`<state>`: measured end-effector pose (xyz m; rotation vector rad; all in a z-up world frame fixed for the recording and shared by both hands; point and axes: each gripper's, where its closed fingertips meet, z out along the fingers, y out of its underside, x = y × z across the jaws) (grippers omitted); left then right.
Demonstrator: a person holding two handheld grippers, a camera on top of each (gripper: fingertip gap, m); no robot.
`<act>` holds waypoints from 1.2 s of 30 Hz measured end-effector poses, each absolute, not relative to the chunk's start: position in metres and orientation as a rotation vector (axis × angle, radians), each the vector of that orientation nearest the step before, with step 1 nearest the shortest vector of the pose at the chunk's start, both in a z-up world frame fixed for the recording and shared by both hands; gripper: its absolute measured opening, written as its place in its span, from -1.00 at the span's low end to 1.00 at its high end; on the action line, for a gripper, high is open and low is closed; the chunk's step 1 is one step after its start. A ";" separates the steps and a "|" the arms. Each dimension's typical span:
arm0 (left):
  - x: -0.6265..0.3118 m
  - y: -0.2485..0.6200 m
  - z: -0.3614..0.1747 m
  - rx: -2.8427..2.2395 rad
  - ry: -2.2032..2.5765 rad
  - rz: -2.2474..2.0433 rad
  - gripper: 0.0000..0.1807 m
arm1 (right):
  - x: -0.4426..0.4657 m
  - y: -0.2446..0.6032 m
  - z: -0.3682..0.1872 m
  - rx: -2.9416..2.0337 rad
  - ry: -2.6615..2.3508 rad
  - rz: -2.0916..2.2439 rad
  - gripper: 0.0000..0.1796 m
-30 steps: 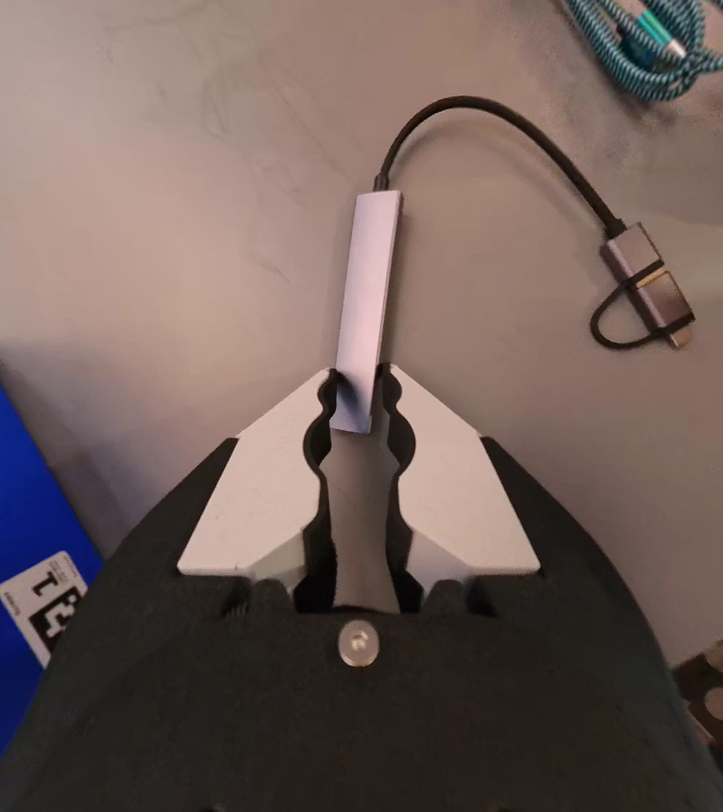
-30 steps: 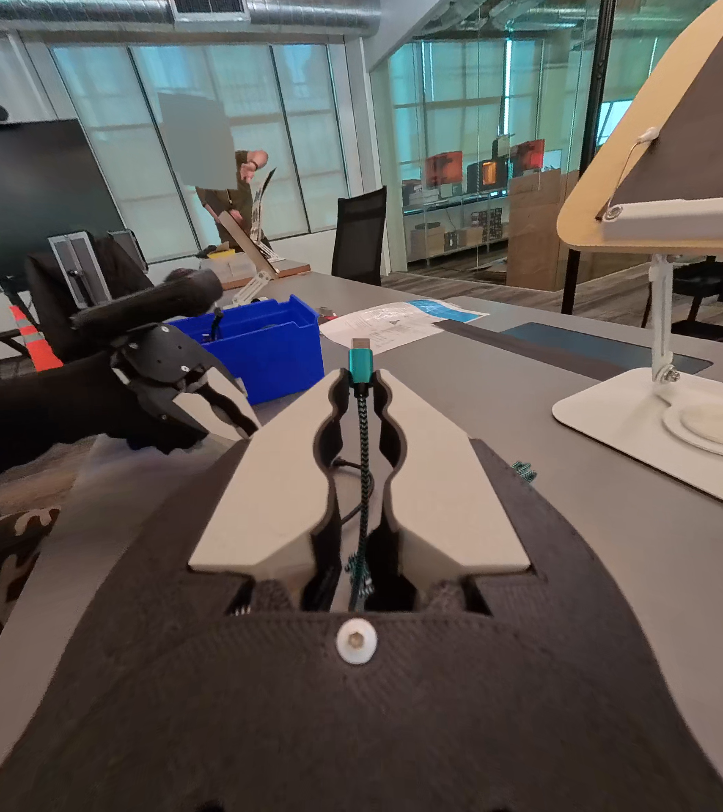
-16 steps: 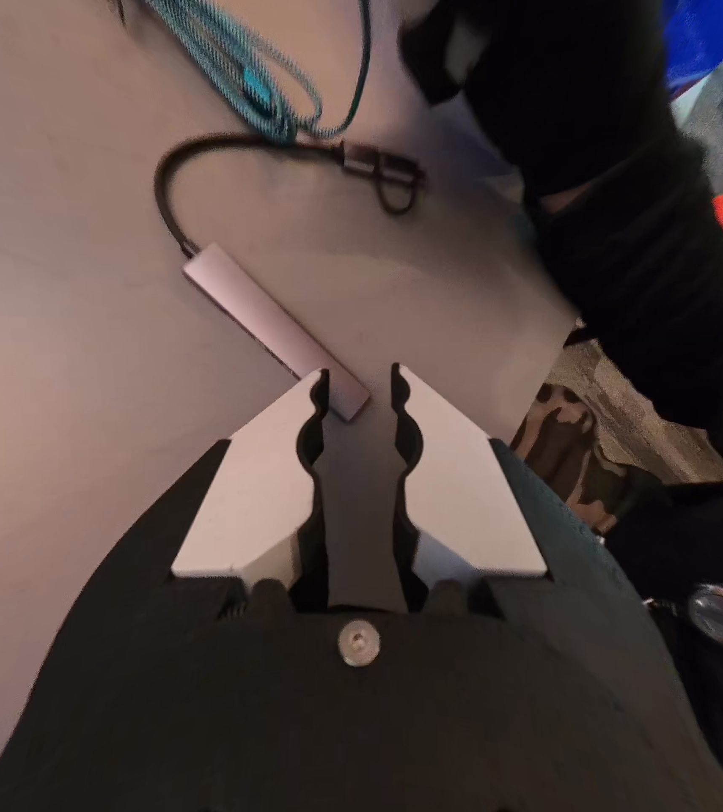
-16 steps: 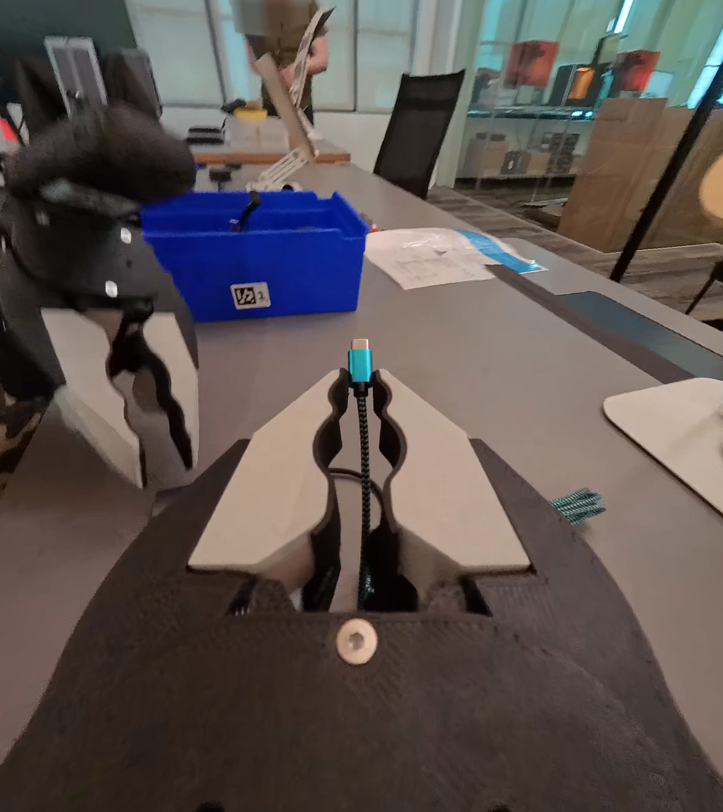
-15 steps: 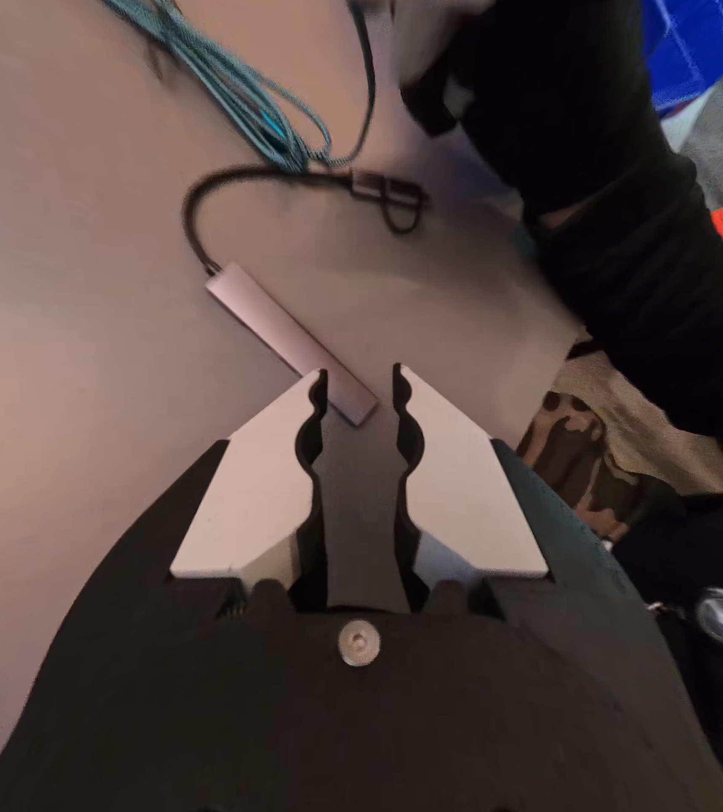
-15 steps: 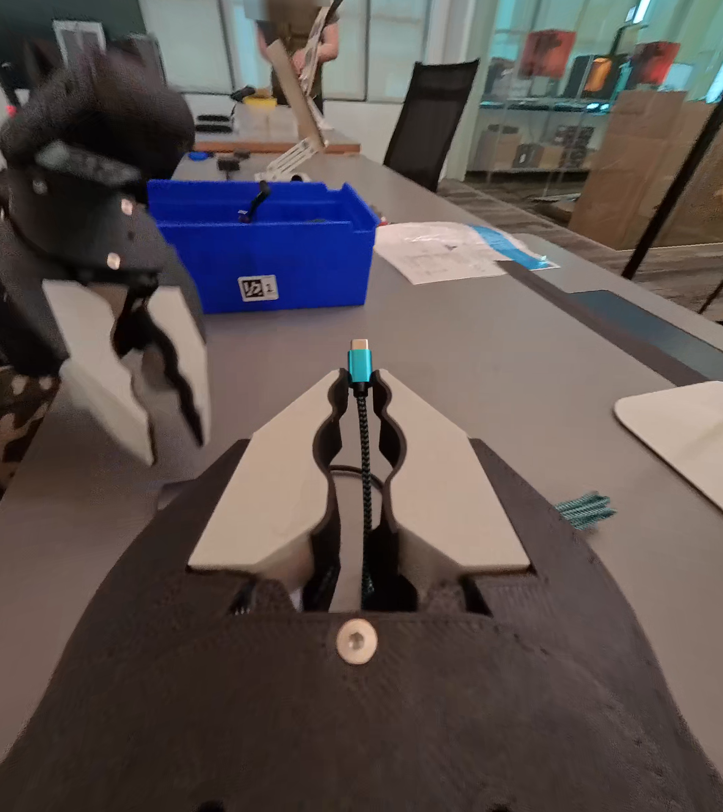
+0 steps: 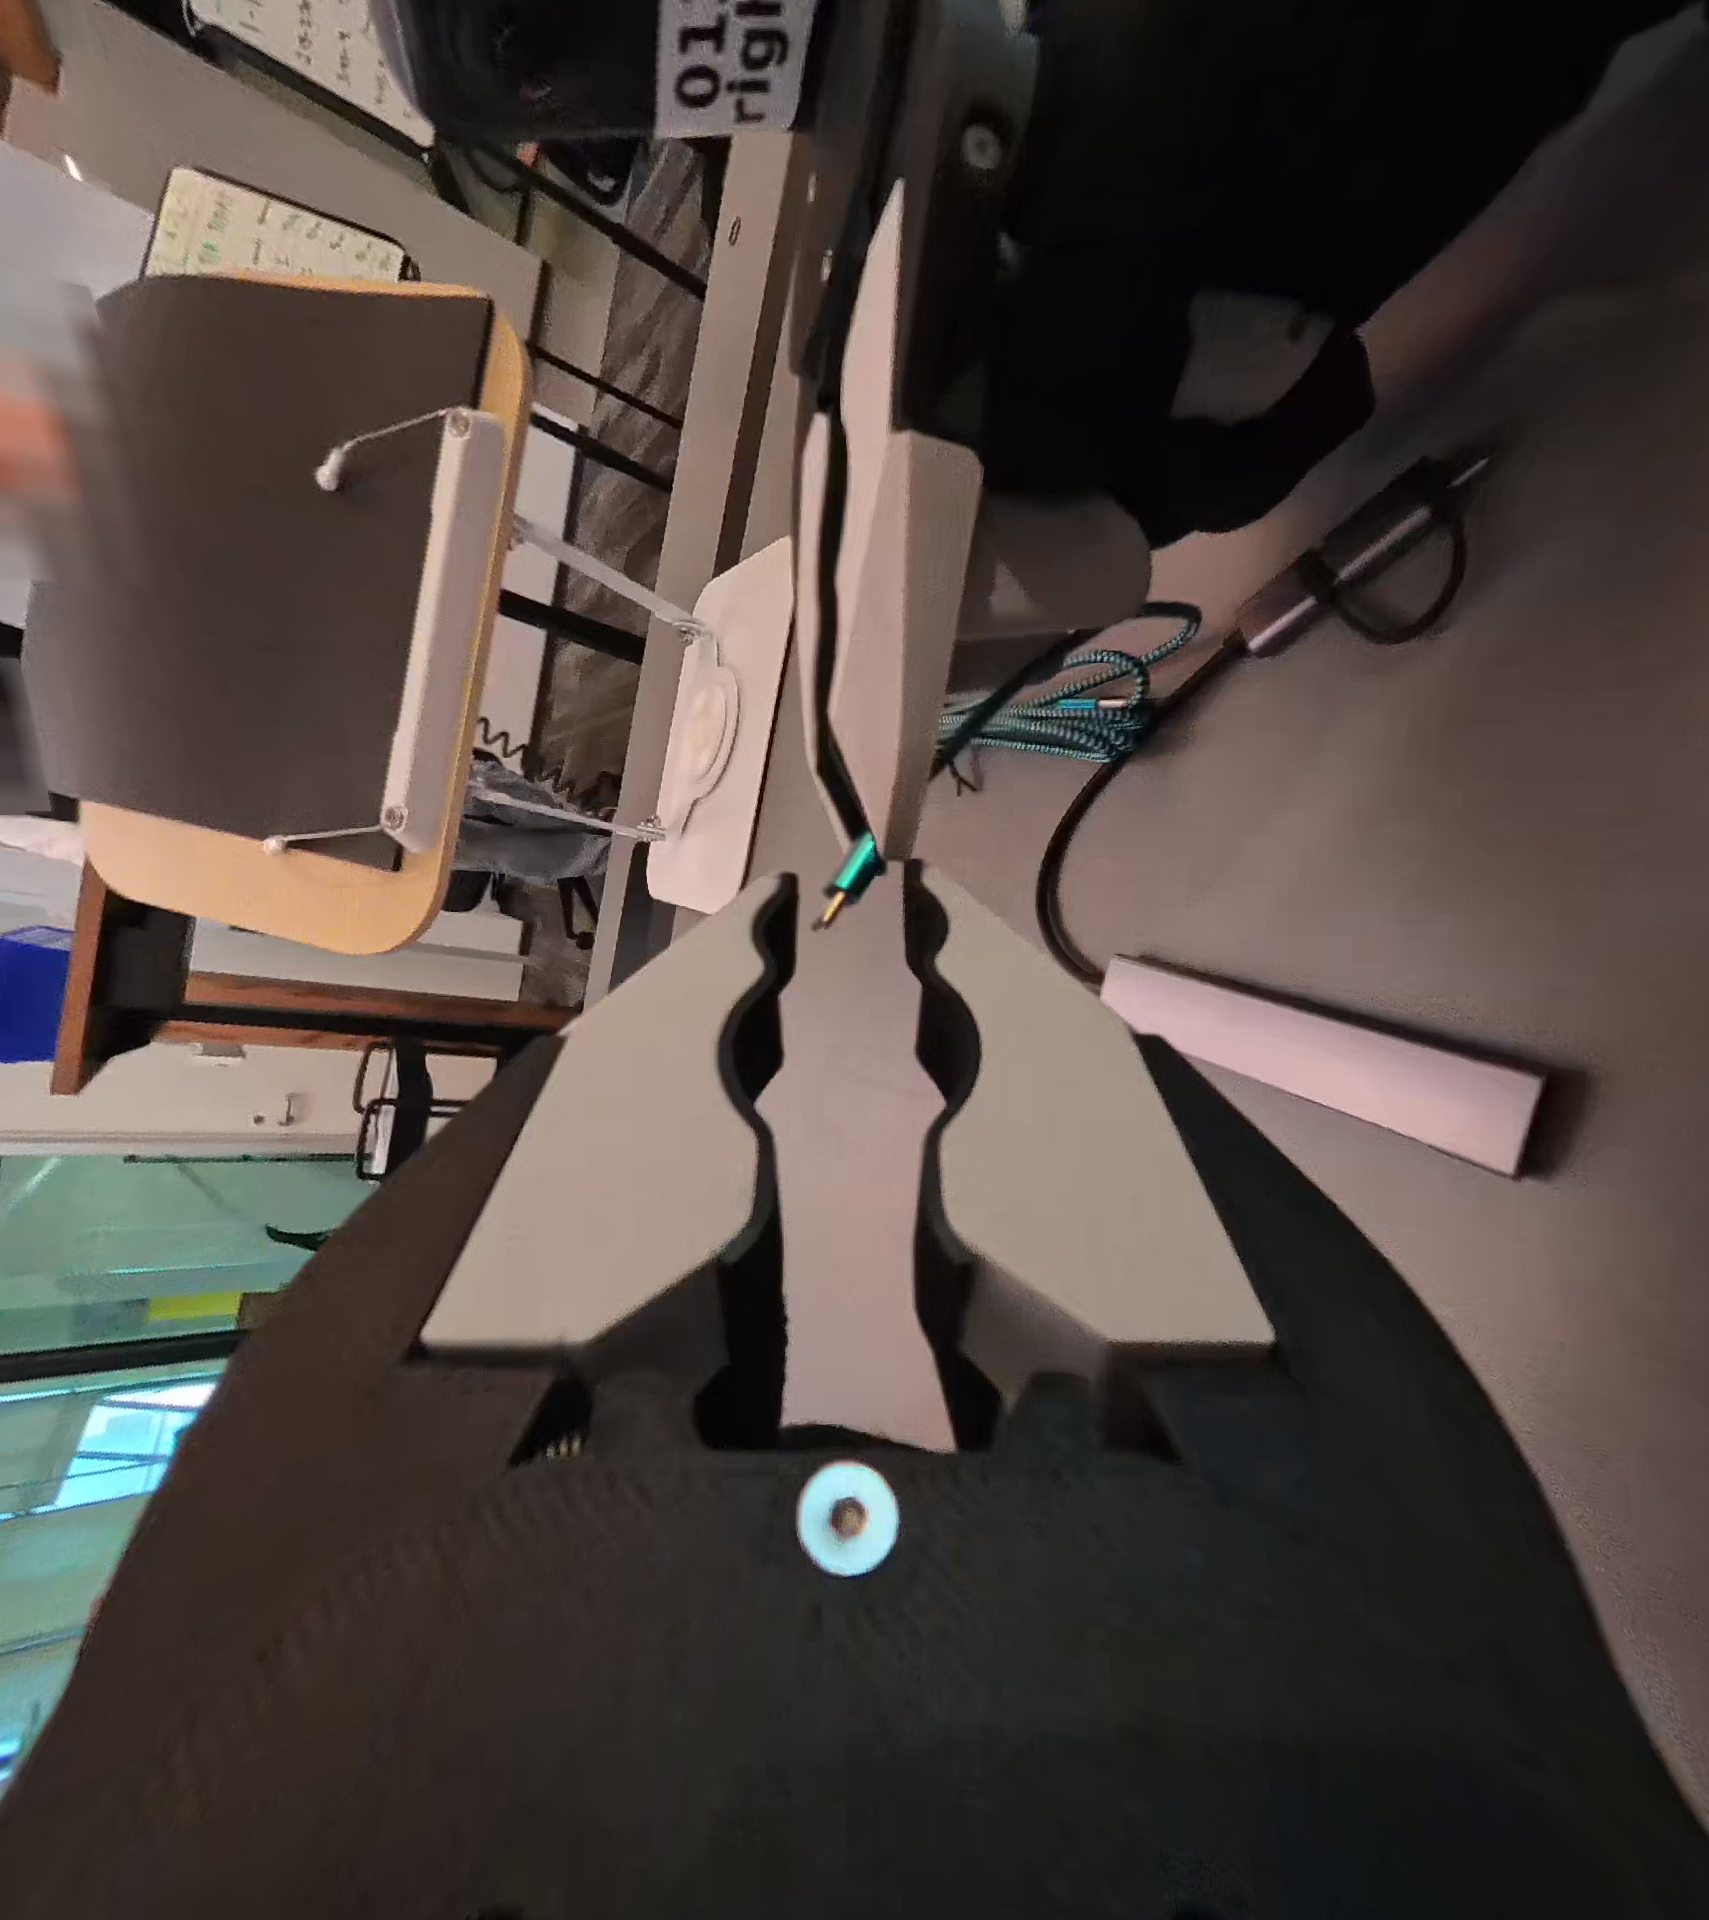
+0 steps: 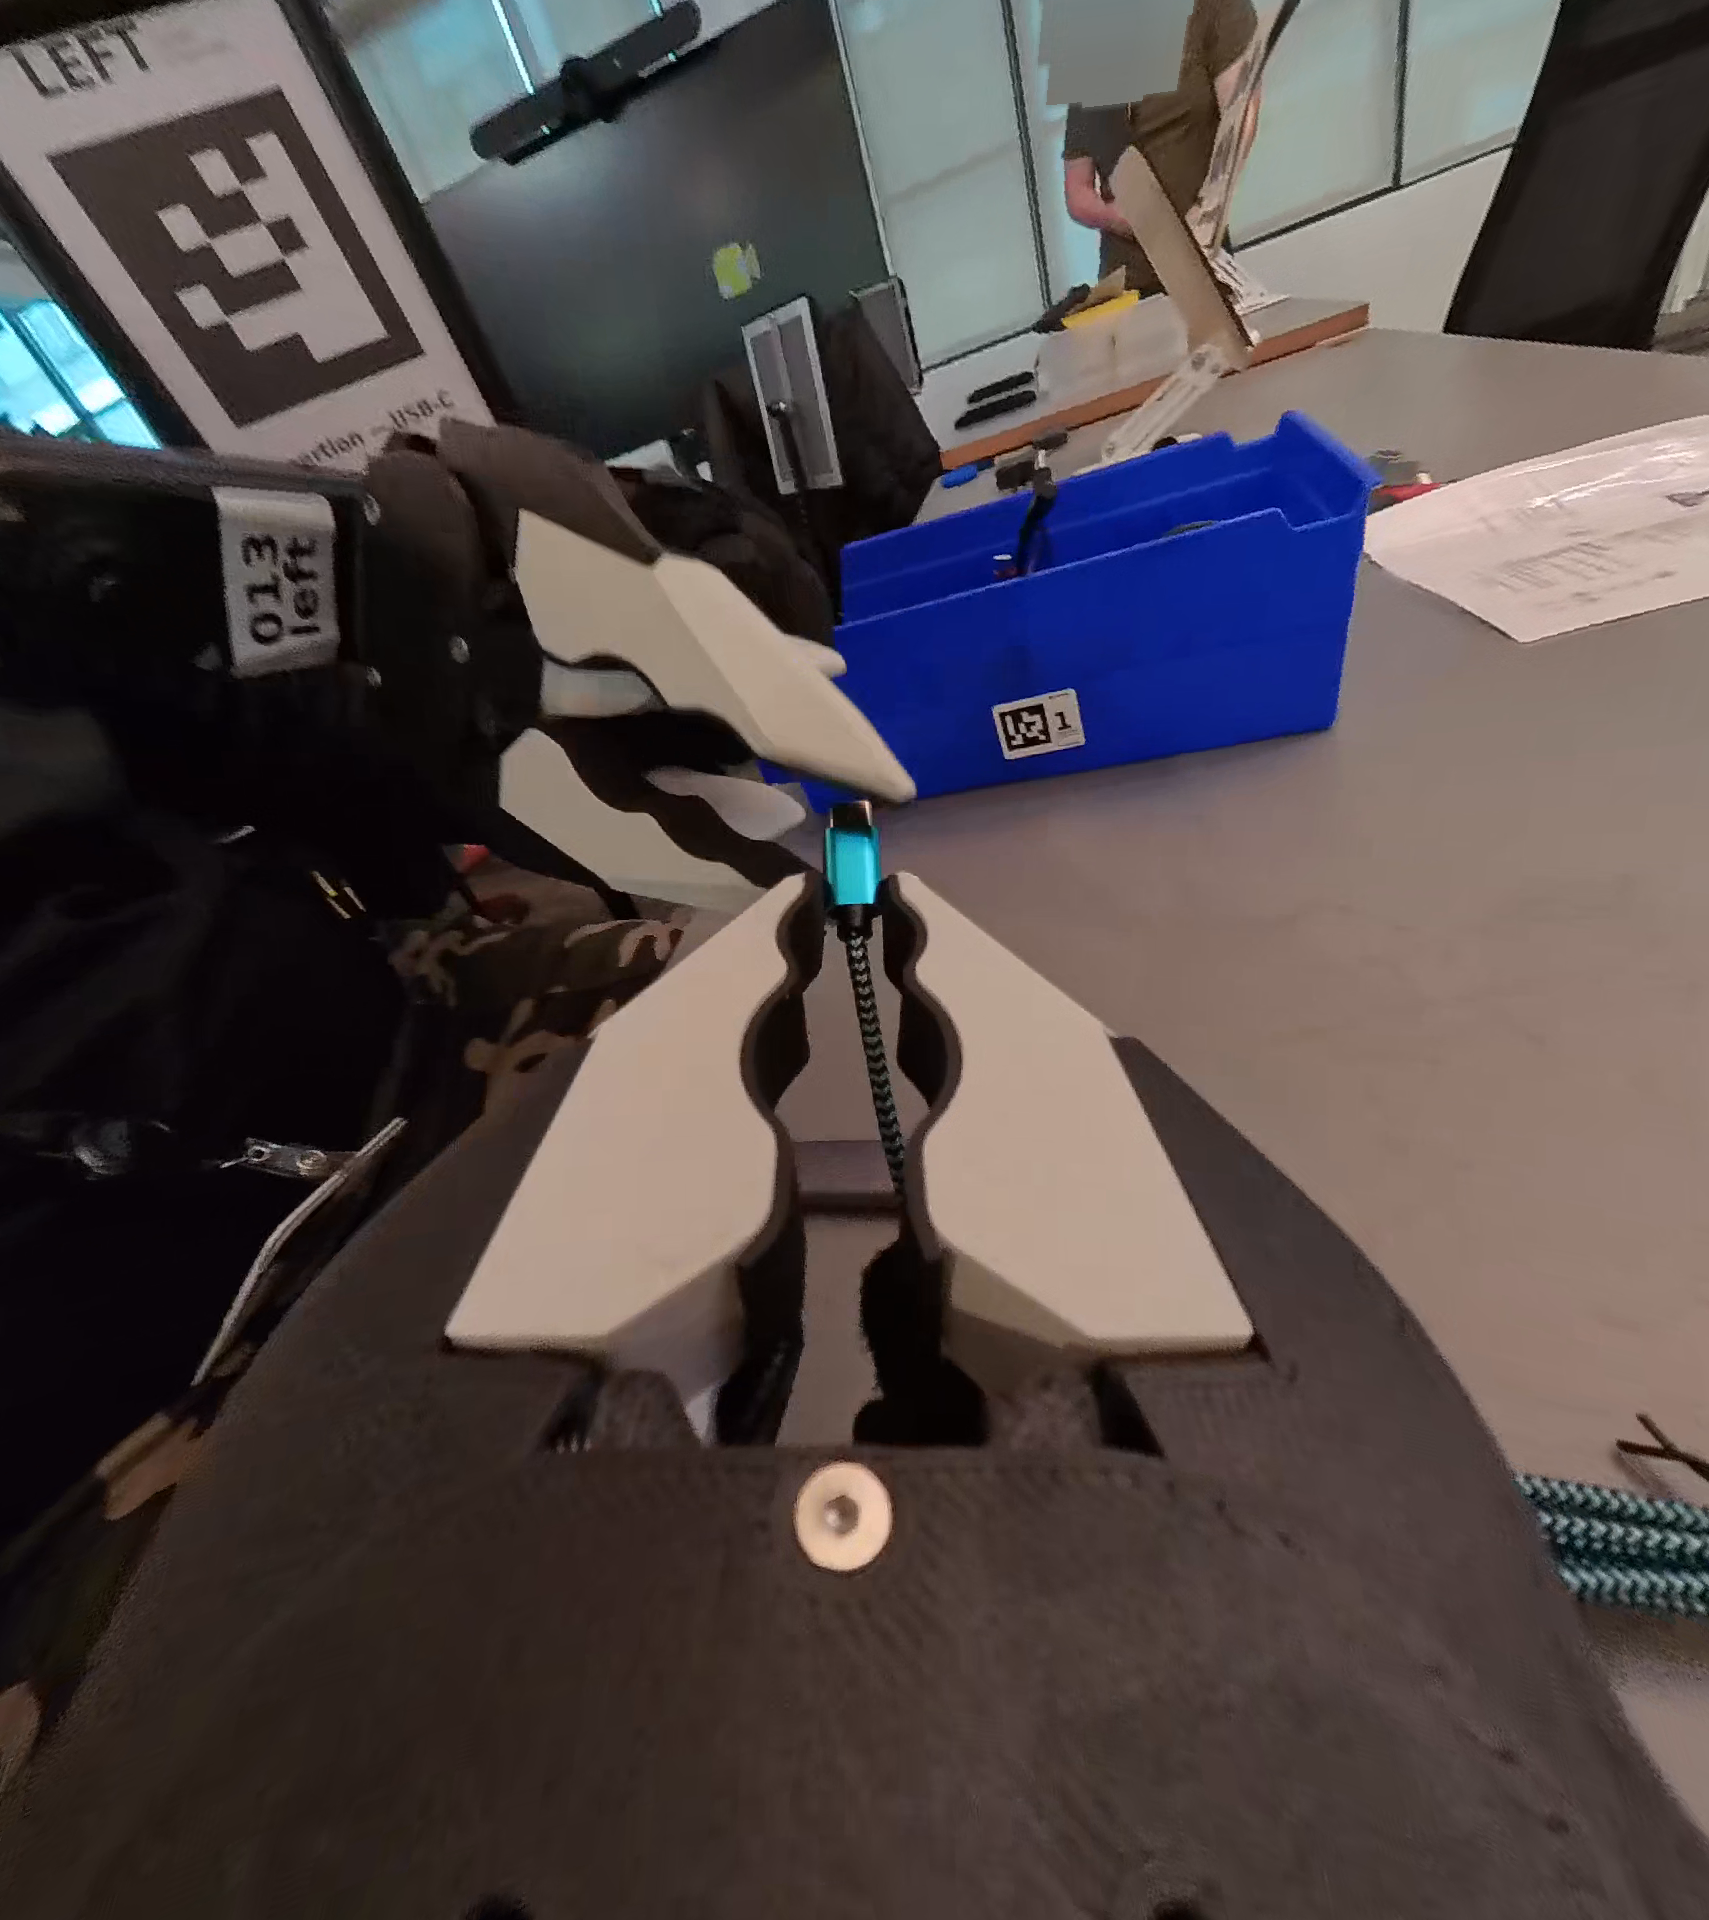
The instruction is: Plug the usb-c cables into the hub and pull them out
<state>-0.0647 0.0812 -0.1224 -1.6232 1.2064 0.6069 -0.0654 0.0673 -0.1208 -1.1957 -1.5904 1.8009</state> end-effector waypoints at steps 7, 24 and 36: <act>-0.065 0.083 -0.117 -1.627 1.133 0.601 -0.94 | -0.064 0.069 -0.111 -1.190 -1.522 1.901 -0.90; -0.064 0.103 -0.094 -1.578 0.898 0.667 -0.95 | -0.061 0.091 -0.084 -1.168 -1.229 2.113 -0.86; -0.065 0.104 -0.101 -1.581 0.906 0.679 -0.94 | -0.062 0.092 -0.091 -1.219 -1.254 2.098 -0.91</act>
